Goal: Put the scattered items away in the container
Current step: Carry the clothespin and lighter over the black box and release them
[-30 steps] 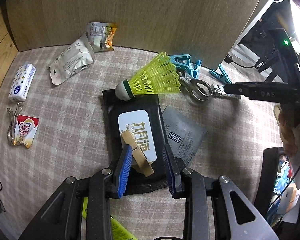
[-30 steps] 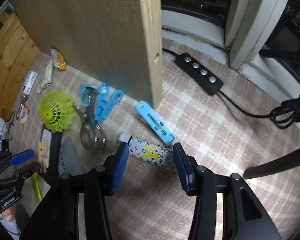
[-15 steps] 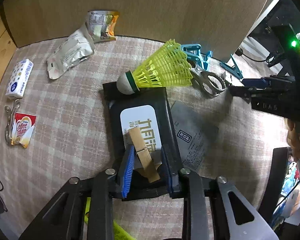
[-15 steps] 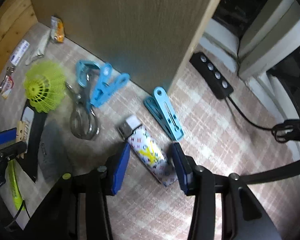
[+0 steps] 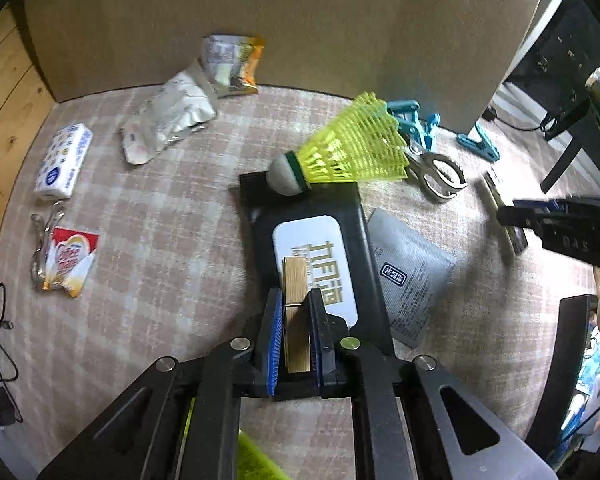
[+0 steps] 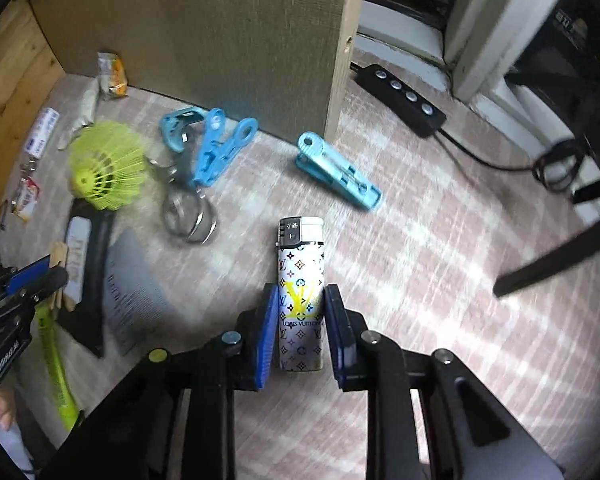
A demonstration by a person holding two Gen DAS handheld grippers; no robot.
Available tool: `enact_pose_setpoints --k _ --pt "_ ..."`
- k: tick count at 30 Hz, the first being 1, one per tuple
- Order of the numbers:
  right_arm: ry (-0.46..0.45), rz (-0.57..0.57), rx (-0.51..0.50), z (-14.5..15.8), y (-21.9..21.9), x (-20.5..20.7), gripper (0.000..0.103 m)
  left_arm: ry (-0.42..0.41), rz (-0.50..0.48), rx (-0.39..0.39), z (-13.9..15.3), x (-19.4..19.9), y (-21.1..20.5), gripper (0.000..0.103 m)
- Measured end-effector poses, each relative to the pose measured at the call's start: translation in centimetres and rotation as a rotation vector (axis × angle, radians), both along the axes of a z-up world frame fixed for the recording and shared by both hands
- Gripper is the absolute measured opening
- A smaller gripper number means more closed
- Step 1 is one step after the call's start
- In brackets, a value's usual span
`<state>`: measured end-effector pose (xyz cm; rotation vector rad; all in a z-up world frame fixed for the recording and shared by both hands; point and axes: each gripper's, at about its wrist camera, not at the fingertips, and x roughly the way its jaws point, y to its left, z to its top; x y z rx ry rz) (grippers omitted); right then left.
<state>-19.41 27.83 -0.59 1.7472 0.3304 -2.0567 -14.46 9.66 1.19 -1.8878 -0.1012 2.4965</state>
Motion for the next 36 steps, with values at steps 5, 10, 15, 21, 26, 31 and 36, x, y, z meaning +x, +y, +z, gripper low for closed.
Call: enact_pose_setpoints --k 5,10,15,21,26,31,36 --pt "0.013 -0.043 -0.049 3.1 2.0 1.9 0.023 0.035 -0.011 0.013 2.1 0.9 0.9 0.011" --pt "0.042 -0.086 -0.06 7.2 5.1 4.1 0.023 0.075 -0.089 0.054 4.3 2.2 3.3 0.011" --pt "0.102 -0.141 -0.063 10.9 10.1 8.9 0.023 0.104 -0.203 0.109 6.5 3.3 8.9 0.011" --pt "0.14 -0.277 -0.076 12.1 17.3 10.7 0.023 0.118 -0.373 0.167 8.8 5.5 17.3 0.011" --pt "0.157 -0.397 -0.033 12.6 23.9 13.4 0.023 0.111 -0.495 0.19 9.5 7.4 23.7 0.011" --pt "0.156 -0.502 0.017 12.7 30.2 16.3 0.023 0.098 -0.586 0.197 9.9 9.0 28.7 0.011" --pt "0.142 -0.578 0.042 12.3 34.6 18.5 0.023 0.093 -0.658 0.202 10.2 10.1 31.9 0.012"
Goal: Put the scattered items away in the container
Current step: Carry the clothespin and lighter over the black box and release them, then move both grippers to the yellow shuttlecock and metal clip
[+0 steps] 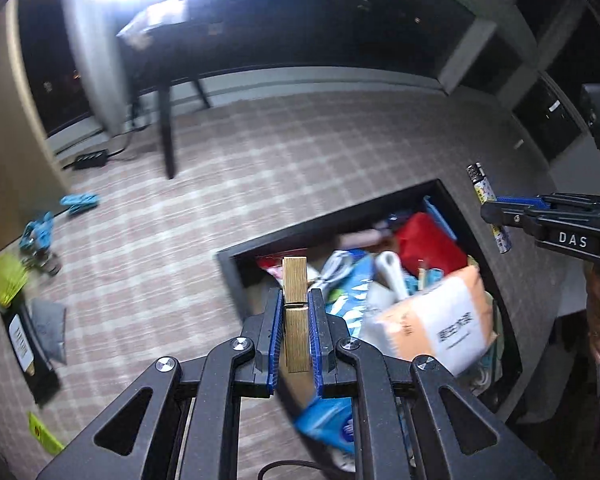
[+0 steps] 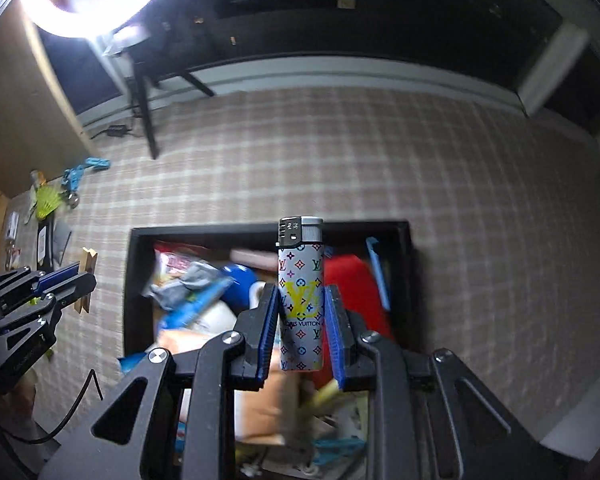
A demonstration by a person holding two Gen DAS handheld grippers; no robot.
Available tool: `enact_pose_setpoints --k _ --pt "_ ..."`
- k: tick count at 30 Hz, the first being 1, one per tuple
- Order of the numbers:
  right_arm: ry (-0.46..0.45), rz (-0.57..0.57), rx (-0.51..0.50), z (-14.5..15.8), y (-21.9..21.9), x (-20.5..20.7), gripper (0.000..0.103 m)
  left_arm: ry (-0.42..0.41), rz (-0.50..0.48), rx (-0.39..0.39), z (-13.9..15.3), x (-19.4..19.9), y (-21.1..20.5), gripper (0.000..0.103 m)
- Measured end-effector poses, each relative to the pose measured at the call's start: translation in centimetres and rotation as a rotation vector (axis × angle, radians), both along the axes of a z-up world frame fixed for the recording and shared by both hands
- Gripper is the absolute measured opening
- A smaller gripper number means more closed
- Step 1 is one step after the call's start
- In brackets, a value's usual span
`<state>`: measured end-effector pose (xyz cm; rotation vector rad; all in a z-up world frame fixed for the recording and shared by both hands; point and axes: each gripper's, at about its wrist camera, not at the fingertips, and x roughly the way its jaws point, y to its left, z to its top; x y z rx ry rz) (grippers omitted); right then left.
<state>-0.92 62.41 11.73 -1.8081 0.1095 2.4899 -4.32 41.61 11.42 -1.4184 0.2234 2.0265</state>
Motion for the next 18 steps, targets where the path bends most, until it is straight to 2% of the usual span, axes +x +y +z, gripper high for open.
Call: enact_pose_setpoints --k 2,3,4,6,12,14,18 --pt "-0.003 -0.014 -0.01 -0.4 1.1 0.6 0.023 -0.011 -0.011 0.007 0.1 0.2 0.6 0.023" --pt "-0.003 -0.007 -0.019 -0.5 1.2 0.7 0.024 -0.009 -0.008 0.009 0.1 0.2 0.7 0.04" --pt "-0.004 -0.001 -0.034 -0.5 1.4 0.9 0.026 0.008 -0.004 0.014 0.3 0.2 0.6 0.043" --pt "0.01 -0.02 -0.05 -0.2 1.7 1.2 0.04 0.022 0.002 0.001 0.4 0.2 0.3 0.04" --pt "0.063 -0.02 -0.08 0.7 0.6 0.9 0.04 0.031 0.037 -0.016 0.1 -0.2 -1.9 0.038" --pt "0.068 -0.003 -0.083 0.6 -0.5 0.5 0.04 0.028 0.066 -0.023 -0.1 -0.6 -3.1 0.035" --pt "0.073 0.04 -0.087 0.4 -3.1 -0.2 0.04 0.031 0.12 -0.036 -0.6 -1.5 -6.0 0.035"
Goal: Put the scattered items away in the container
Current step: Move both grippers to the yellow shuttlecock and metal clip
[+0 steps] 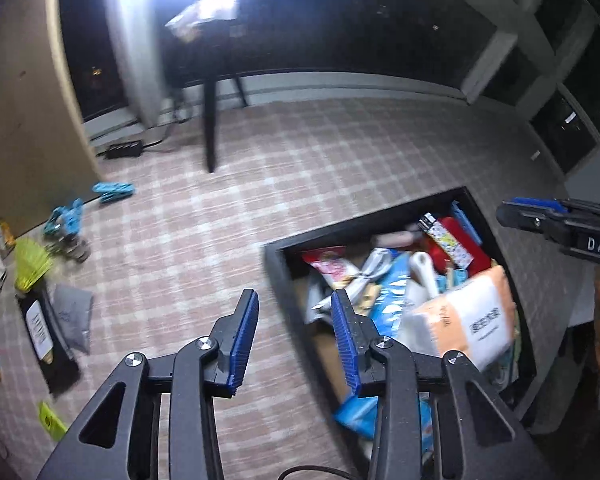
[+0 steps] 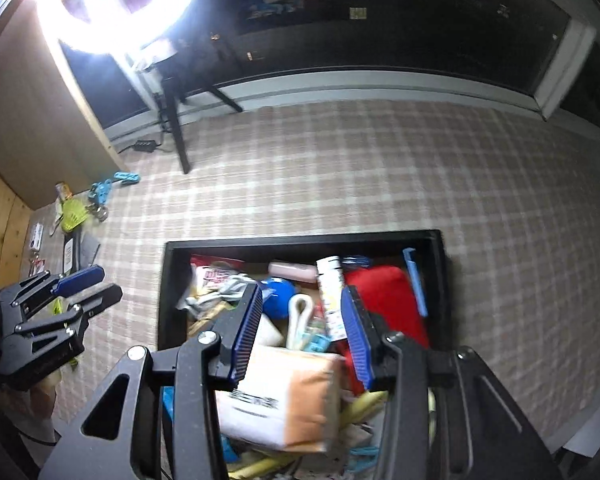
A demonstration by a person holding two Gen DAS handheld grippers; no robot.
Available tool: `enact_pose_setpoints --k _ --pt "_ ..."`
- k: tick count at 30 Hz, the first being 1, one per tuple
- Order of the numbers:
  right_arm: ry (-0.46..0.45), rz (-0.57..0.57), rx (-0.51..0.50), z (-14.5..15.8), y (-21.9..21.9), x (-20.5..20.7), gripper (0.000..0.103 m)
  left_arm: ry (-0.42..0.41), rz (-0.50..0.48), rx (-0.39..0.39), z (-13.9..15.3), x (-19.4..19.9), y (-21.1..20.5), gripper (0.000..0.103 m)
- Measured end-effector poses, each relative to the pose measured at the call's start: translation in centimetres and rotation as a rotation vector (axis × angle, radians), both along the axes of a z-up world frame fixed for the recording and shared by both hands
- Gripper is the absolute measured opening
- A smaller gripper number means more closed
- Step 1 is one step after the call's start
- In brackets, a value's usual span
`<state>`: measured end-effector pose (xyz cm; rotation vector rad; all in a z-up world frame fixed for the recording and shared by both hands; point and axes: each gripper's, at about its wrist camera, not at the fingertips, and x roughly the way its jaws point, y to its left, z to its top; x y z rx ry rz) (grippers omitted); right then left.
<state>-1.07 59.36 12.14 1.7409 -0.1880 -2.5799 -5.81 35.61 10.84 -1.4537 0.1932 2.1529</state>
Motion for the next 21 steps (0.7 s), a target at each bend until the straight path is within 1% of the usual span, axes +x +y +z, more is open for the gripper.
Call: enact_pose_setpoints --k 3,6,9,15,18,21 --pt "0.001 0.038 -0.001 -0.2 -2.2 -0.6 0.04 0.012 0.045 -0.027 -0.4 -0.9 -2.7 0.035" --pt "0.006 0.084 -0.006 -0.1 -4.6 -1.3 0.04 0.011 0.113 -0.039 -0.8 -2.4 -6.1 0.035" --pt "0.009 0.135 -0.007 -0.1 -7.4 -2.2 0.04 0.021 0.159 -0.053 -1.0 -3.6 -8.9 0.035" --pt "0.029 0.255 0.01 0.0 -14.3 -4.4 0.04 0.03 0.26 -0.098 -2.1 -6.2 -15.8 0.035" --pt "0.036 0.298 0.026 -0.2 -17.3 -5.8 0.04 0.027 0.288 -0.109 -2.7 -7.2 -18.3 0.035" --pt "0.023 0.333 0.007 -0.9 -20.2 -7.3 0.04 0.037 0.278 -0.136 -3.4 -8.4 -20.2 0.037"
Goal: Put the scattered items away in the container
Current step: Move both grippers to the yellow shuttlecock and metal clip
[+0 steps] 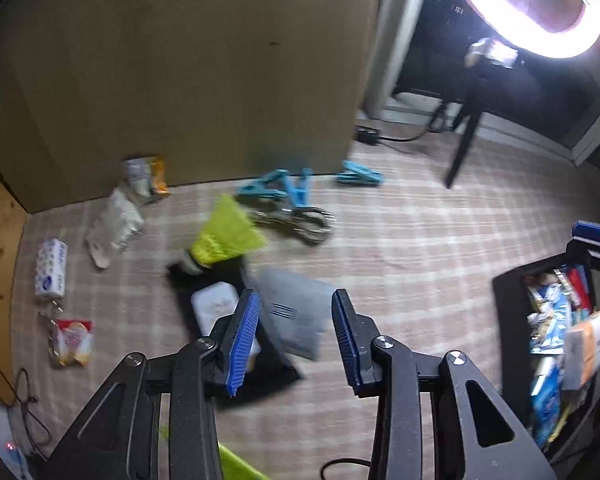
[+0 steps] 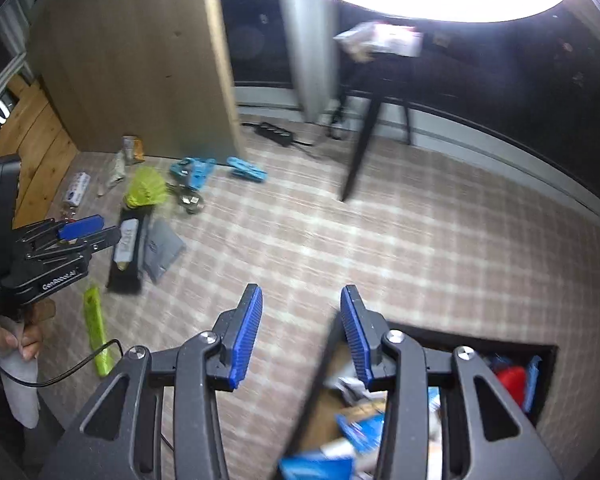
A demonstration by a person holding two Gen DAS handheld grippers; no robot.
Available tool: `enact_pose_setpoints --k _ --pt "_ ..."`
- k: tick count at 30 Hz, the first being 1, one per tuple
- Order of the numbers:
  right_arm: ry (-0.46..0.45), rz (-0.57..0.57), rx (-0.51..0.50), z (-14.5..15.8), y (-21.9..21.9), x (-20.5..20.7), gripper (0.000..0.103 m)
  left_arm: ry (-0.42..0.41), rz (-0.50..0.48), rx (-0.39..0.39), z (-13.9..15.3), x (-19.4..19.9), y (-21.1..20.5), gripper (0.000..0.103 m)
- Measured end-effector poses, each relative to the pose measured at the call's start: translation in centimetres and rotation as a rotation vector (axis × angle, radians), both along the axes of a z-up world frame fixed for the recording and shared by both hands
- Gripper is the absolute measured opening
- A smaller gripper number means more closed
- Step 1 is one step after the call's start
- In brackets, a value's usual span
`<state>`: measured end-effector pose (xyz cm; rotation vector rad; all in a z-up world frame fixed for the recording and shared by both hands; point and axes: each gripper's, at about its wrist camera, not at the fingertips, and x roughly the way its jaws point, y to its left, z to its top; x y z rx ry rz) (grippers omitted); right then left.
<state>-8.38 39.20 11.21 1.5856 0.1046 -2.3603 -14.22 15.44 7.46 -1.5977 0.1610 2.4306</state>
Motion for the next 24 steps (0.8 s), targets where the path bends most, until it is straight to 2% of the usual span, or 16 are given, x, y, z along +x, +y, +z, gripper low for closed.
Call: enact_pose_setpoints --k 6,11,13,15,18,24 --pt "-0.033 0.065 -0.026 -2.0 -6.2 -3.0 0.039 -0.018 -0.055 -0.073 -2.2 -2.5 -2.7 0.04" --pt "-0.096 0.132 -0.062 -5.2 -11.3 -6.3 0.036 -0.03 -0.086 -0.102 -3.8 -4.3 -3.5 0.042" --pt "-0.128 0.143 -0.062 -6.7 -12.7 -7.6 0.033 -0.028 -0.099 -0.122 -4.3 -4.9 -3.5 0.047" --pt "-0.148 0.156 -0.047 -8.4 -14.2 -8.7 0.03 -0.027 -0.118 -0.136 -4.9 -5.4 -3.2 0.048" --pt "-0.16 0.168 -0.031 -9.9 -15.5 -9.9 0.028 -0.02 -0.141 -0.157 -5.6 -5.9 -2.7 0.048" --pt "-0.177 0.161 -0.034 -11.6 -16.7 -11.9 0.027 -0.033 -0.151 -0.143 -6.9 -6.7 -1.7 0.049"
